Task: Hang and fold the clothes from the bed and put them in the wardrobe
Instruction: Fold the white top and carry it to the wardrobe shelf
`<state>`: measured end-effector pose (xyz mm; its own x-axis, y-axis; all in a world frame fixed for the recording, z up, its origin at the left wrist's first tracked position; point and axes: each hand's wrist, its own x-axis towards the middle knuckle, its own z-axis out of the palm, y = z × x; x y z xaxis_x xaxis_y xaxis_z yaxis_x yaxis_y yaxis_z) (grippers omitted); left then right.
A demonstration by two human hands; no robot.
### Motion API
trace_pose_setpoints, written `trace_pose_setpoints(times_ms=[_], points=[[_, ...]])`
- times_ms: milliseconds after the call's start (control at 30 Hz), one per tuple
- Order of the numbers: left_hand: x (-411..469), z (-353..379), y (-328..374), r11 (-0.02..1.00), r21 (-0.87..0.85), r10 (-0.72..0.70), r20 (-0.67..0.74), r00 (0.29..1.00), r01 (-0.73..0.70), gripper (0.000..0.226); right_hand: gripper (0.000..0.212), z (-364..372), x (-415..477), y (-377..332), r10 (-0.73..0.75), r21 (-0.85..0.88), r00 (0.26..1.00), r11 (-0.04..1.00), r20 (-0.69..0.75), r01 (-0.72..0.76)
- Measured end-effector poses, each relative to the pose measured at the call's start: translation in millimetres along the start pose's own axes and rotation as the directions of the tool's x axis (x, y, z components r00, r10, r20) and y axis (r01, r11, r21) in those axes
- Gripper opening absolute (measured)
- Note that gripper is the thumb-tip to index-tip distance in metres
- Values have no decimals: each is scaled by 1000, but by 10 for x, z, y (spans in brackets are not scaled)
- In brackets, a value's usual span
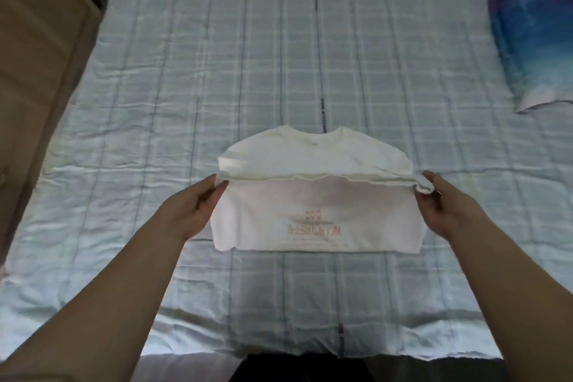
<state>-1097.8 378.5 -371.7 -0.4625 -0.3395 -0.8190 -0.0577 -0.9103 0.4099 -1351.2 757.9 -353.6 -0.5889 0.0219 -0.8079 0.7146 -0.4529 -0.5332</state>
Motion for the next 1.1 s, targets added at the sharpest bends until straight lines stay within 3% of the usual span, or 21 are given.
trace_pose_setpoints(times_ms=[67, 133, 200, 267, 400, 433, 500, 533, 567, 633, 667, 700, 767, 833, 933, 1000, 1100], points=[[303, 173, 122, 999, -31, 20, -19, 1000, -20, 22, 11, 292, 206, -45, -7, 16, 1000, 1000, -5, 7], [593, 329, 217, 995, -92, 33, -61, 998, -38, 16, 14, 530, 364, -73, -4, 0, 1000, 1000, 14, 4], [840, 479, 282, 993, -112, 36, -74, 997, -44, 15, 12, 680, 562, -68, -73, -133, 996, 988, 42, 77], [1065, 597, 308, 995, -71, 61, -62, 996, -65, 19, 13, 722, 871, -74, -208, -472, 970, 848, 124, 242], [1548, 608, 183, 966, 219, 170, -121, 978, -140, 29, 50, 677, 1438, 97, -164, -815, 966, 520, 198, 255], [1643, 573, 130, 933, 332, 198, -151, 968, -139, 34, 41, 681, 1545, 88, -104, -780, 981, 595, 165, 194], [1779, 486, 49, 820, 560, 263, -191, 946, -116, 35, 10, 679, 1770, 189, -138, -683, 973, 694, 185, 228], [1823, 447, 31, 712, 694, 323, -187, 928, -108, 33, 15, 696, 1807, 223, -131, -691, 981, 695, 145, 195], [1857, 425, 27, 540, 837, 396, -153, 905, -95, 31, 21, 702, 1840, 233, -171, -728, 979, 657, 109, 196], [1915, 425, 43, 104, 994, 524, -17, 852, -44, 33, 35, 692, 1900, 210, -338, -932, 928, 262, 154, 250], [1951, 460, 55, -43, 999, 575, 45, 817, -25, 36, 37, 699, 1890, 169, -418, -969, 882, 21, 217, 248], [1992, 510, 70, -110, 994, 612, 89, 786, -27, 38, 36, 736, 1872, 158, -460, -964, 847, -125, 267, 236], [2109, 620, 97, -133, 989, 633, 138, 762, -69, 42, 34, 814, 1861, 157, -513, -927, 774, -264, 370, 267], [2237, 705, 111, -111, 987, 579, 161, 800, -118, 43, 38, 901, 1954, 192, -521, -904, 744, -317, 418, 286], [2354, 741, 120, -95, 988, 543, 154, 825, -122, 34, 36, 963, 2092, 265, -466, -911, 795, -322, 389, 257], [2352, 745, 123, -102, 986, 593, 168, 788, -133, 20, 27, 1001, 2106, 298, -490, -924, 788, -274, 373, 267], [2286, 770, 128, -71, 963, 688, 236, 686, -260, 7, 19, 1042, 2065, 304, -568, -919, 728, -162, 384, 359]])
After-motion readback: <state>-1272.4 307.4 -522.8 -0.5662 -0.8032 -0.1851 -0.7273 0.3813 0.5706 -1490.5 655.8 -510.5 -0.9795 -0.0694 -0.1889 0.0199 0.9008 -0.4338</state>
